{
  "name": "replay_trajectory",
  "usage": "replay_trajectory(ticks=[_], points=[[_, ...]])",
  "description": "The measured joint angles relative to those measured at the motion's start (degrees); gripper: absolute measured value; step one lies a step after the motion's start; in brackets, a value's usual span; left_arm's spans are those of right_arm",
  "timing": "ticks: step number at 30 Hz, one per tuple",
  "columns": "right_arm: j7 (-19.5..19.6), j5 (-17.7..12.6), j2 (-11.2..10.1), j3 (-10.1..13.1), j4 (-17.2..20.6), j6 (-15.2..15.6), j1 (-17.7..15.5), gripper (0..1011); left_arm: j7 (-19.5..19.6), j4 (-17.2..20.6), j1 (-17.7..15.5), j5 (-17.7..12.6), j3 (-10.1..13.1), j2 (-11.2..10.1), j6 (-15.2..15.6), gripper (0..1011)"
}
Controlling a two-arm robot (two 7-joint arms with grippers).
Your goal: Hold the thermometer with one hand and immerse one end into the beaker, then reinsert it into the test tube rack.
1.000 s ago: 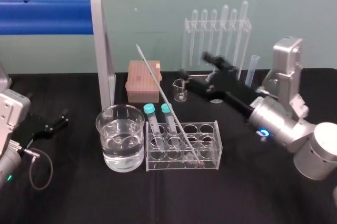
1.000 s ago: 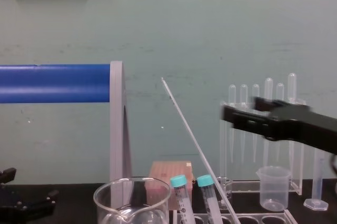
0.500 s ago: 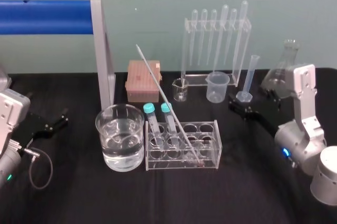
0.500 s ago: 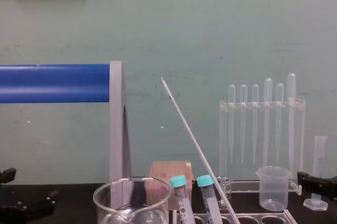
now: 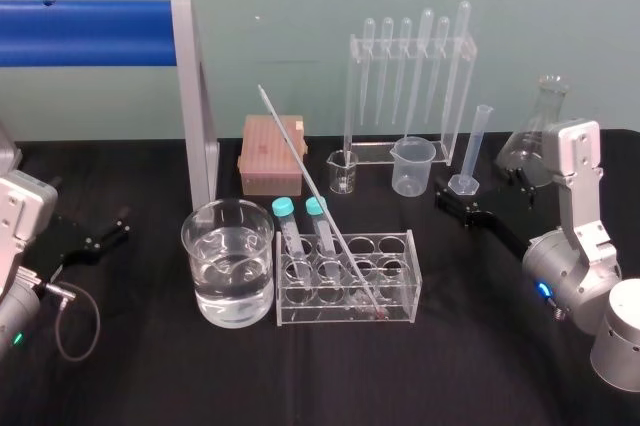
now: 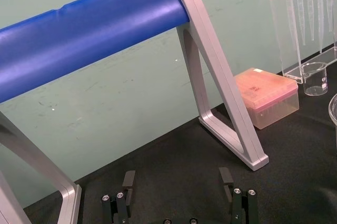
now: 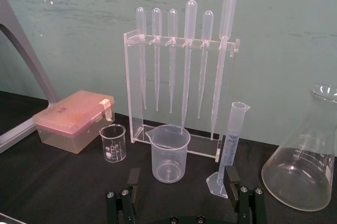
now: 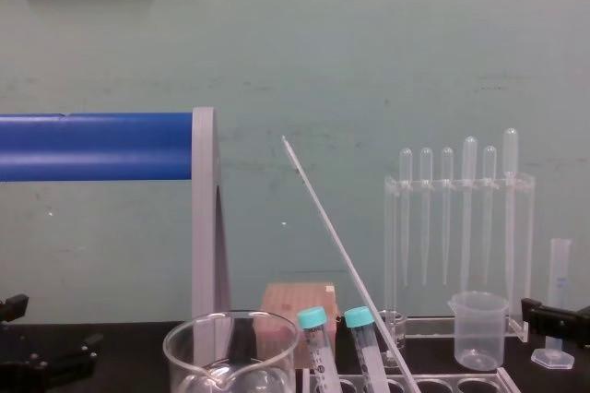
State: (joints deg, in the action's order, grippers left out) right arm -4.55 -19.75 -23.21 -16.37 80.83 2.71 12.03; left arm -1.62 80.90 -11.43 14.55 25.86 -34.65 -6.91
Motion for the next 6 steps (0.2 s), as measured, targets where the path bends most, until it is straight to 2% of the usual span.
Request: replay_trajectory(ticks=[6], points=[[0.03,-0.02,-0.04,-0.03,0.03,-0.01,0.03,1002,0.00,0.00,0.00,0.00,0.00,0.00,0.00,1008]])
